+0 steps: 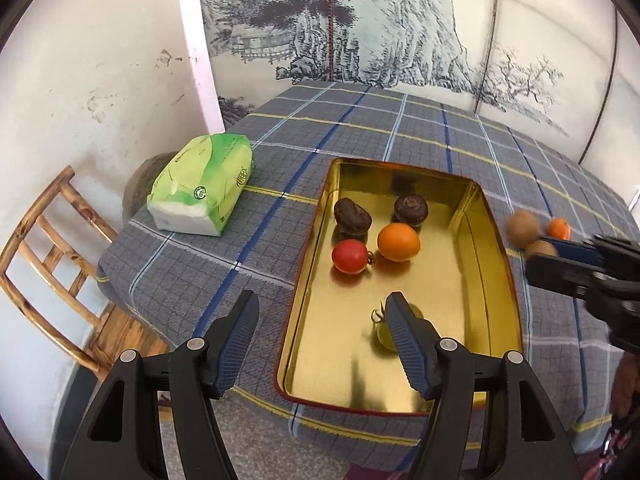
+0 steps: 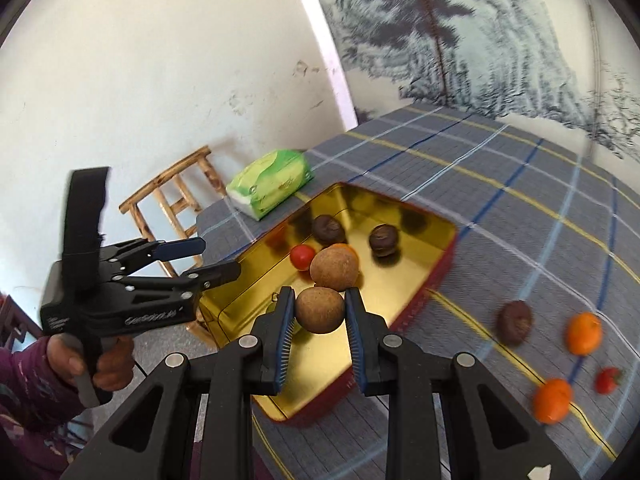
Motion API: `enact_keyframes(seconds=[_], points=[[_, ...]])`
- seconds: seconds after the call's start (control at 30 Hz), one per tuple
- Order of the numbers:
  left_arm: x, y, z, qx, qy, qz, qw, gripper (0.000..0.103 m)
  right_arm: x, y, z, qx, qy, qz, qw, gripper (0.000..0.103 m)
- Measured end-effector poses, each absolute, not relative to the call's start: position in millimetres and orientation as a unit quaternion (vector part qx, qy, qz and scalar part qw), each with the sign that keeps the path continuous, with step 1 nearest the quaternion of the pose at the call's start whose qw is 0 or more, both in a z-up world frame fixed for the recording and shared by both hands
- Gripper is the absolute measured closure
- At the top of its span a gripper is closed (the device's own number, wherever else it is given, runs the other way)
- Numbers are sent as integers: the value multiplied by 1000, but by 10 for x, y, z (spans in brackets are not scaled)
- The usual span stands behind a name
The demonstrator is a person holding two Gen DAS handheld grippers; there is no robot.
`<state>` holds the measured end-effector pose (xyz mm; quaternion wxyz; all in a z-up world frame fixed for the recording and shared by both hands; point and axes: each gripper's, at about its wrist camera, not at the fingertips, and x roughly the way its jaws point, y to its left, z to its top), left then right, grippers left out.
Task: Organize fruits
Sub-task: 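Carry the two tan fruits into the tin and open the right tool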
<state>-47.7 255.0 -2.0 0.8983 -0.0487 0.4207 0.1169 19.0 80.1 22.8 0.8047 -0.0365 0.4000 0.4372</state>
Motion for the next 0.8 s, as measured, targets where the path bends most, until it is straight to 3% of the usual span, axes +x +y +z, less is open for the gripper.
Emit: enact_keyframes(seconds=[0.8], points=[[-491, 2534, -121, -12, 424, 128, 896, 37, 411, 1304, -310, -85, 448, 423, 783, 79]])
